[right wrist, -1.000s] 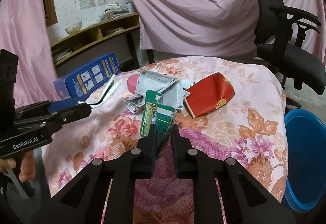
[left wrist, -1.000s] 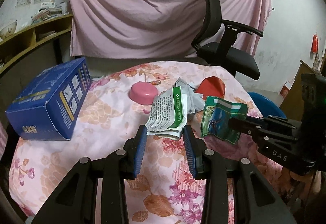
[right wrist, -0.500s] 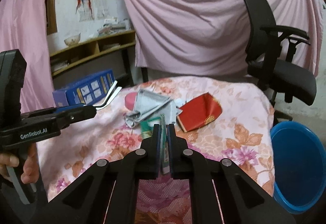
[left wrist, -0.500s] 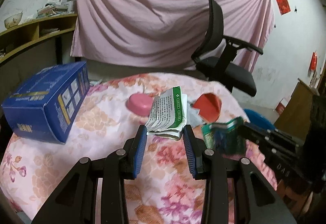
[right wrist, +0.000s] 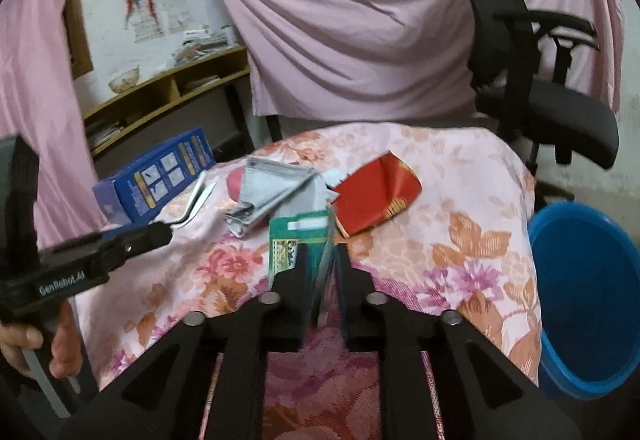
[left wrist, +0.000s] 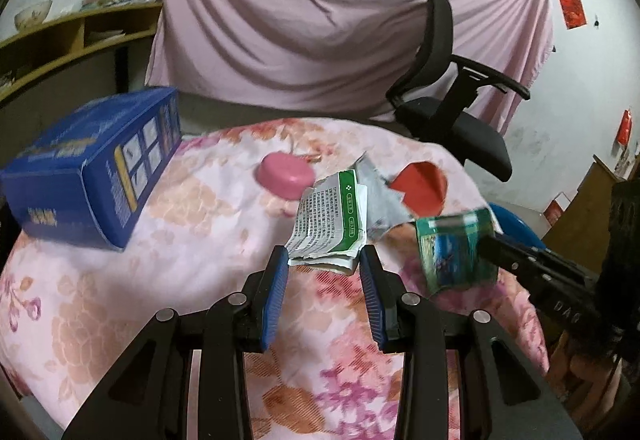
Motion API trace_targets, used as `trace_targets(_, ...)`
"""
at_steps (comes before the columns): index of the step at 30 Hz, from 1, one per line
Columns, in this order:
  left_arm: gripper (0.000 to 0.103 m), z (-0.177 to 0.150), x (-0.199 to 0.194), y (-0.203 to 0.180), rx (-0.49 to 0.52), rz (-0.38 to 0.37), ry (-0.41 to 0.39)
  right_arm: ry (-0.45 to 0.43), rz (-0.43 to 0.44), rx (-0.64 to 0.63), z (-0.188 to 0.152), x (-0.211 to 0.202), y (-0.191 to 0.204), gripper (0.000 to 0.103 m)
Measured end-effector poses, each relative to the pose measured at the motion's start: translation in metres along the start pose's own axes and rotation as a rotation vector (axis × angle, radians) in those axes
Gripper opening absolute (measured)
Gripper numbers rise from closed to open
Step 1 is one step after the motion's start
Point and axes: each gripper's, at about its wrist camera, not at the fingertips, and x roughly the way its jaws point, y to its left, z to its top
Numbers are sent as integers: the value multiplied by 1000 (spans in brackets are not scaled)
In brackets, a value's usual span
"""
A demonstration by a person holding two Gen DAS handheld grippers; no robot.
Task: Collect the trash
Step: 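Lift both held items over the blue basin and open both tools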
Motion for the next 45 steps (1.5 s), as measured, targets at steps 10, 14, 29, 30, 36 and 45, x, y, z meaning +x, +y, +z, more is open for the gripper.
trace_targets(10, 32, -10, 15, 18, -44, -7, 56, 178, 11, 62, 1, 45, -3, 58)
trace_targets(14, 32, -15, 19, 22, -47, -13, 72, 203, -18, 34, 4, 57, 5, 65)
trace_targets(29, 32, -11, 6, 8, -18, -24, 14, 130, -12, 69, 2, 36, -9, 24)
trace_targets(30, 32, -10, 4, 4, -7, -25, 3, 108, -3, 70, 3, 32, -9, 24)
trace_targets(36, 32, 6, -12, -28, 76, -35, -106, -98, 18, 65, 6, -10, -10, 25)
trace_targets(45, 32, 46, -36, -106, 187, -173, -312, -470, -156, 41, 9, -91, -25, 25)
